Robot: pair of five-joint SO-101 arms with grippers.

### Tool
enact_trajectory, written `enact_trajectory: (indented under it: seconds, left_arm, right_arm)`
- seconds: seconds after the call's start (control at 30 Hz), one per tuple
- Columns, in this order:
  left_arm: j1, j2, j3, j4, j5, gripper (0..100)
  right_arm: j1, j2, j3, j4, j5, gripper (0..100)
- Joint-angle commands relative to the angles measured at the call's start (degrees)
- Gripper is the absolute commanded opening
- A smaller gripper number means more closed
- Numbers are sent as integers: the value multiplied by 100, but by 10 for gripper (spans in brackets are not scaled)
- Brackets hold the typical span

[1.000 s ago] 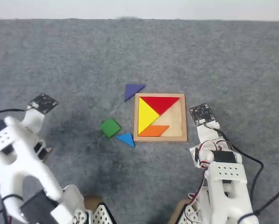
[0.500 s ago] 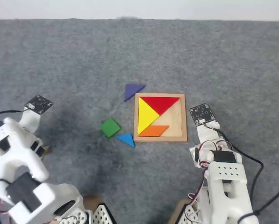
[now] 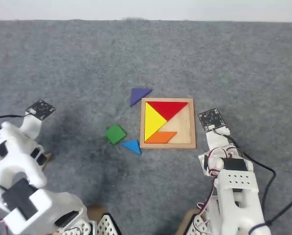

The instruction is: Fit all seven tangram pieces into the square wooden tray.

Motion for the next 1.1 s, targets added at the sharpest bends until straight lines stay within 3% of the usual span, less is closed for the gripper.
enact_trajectory:
  seconds: [0.0,0.2,0.37,0.73,0.9,1.07]
  left_arm:
    - [-132,756,145,123,-88,155]
    - [-132,782,145,123,-88,152]
    - [-132,747,127,114,-88,89]
    - [-510,747,-716,211,-88,84]
    - [-536,756,-743,659,-563,78]
    - [-510,747,-760,721,-571,9]
  right_arm:
    - [-40,-145,-26,-119,79,158]
    - [-40,-145,-26,-110,79,158]
    - [-40,-145,-26,-110,79,158]
    - [-40,-145,-26,-119,79,158]
    - [-40,-145,-26,-119,79,158]
    - [-40,-145,-26,-119,79,158]
